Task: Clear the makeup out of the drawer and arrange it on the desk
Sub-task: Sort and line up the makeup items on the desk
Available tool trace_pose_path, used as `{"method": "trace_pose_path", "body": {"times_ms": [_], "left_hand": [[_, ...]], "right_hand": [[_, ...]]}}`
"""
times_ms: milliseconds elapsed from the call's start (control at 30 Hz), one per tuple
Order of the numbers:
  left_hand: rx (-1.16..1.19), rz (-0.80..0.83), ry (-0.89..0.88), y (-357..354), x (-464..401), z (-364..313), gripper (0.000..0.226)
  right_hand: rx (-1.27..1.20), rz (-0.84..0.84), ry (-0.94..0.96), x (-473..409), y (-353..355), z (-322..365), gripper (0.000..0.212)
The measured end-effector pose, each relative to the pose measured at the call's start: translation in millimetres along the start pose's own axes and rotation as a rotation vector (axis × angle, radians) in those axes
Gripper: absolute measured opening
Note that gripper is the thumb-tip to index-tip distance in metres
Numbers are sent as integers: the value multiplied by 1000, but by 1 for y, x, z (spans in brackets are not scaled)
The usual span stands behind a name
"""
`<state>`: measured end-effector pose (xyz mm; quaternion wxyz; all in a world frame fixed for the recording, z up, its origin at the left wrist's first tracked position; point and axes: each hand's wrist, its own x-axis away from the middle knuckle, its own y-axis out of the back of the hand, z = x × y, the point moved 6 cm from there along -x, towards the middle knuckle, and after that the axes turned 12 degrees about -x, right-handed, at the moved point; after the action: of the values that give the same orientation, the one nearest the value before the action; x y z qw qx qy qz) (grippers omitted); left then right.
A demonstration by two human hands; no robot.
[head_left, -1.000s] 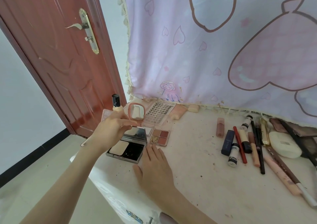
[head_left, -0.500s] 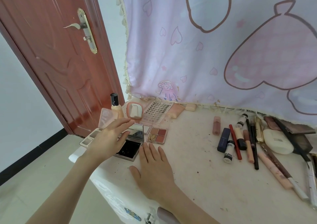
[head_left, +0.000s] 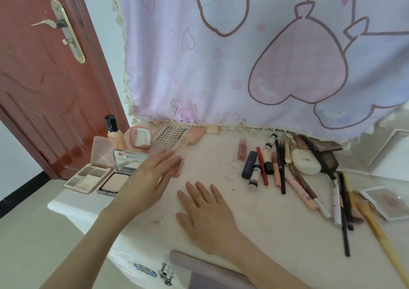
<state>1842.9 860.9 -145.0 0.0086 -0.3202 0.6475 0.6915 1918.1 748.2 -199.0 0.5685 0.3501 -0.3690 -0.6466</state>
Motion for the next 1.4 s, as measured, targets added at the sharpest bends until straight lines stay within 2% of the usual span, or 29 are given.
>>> {"method": "trace_pose_path", "body": {"times_ms": [100, 233, 333, 467, 567, 633, 700, 767, 800, 1033, 1100, 1133, 1200, 1267, 1367, 1400], "left_hand": [[50, 46, -37, -25, -6, -44, 49], [129, 118, -14, -53, -12, -99, 59], [71, 234, 63, -73, -21, -118, 62], [-111, 405, 122, -89, -35, -120, 53], [-134, 444, 131, -93, -42, -122, 55], [-144, 454, 142, -94, -42, -121, 55], [-145, 454, 147, -94, -42, -120, 55], [-141, 448, 149, -94, -42, -120, 55], [-137, 445, 151, -94, -42, -120, 55], [-98, 415, 160, -92, -42, -120, 55], [-82, 399, 158, -90, -42, -120, 54], [-72, 389, 157, -89, -41, -120, 54], [-54, 369, 165, -87, -40, -119, 53], [-42, 331, 187, -84, -40, -119, 51], [136, 113, 203, -70, -43, -119, 45], [243, 38, 199, -61, -43, -120, 42]], "right_hand": [[24, 9, -43, 33, 13, -25, 87], [148, -79, -75, 82, 35, -48, 72], [21, -83, -104, 117, 45, -68, 64], [-165, -422, -174, 152, 90, -95, 58], [-79, -712, -236, 172, 134, -132, 34], [-35, -808, -326, 182, 162, -158, 29], [-30, -751, -568, 188, 174, -190, 40], [-36, -614, -821, 196, 173, -216, 55], [-42, -554, -885, 199, 171, -225, 60], [-27, -344, -944, 194, 174, -243, 69], [-18, -402, -952, 193, 178, -237, 70], [-21, -502, -934, 193, 182, -232, 68], [-137, -761, -851, 194, 190, -214, 64], [-381, -935, -719, 188, 193, -191, 55], [-998, -909, -482, 160, 182, -148, 10], [-1243, -846, -407, 147, 174, -138, 10]]}}
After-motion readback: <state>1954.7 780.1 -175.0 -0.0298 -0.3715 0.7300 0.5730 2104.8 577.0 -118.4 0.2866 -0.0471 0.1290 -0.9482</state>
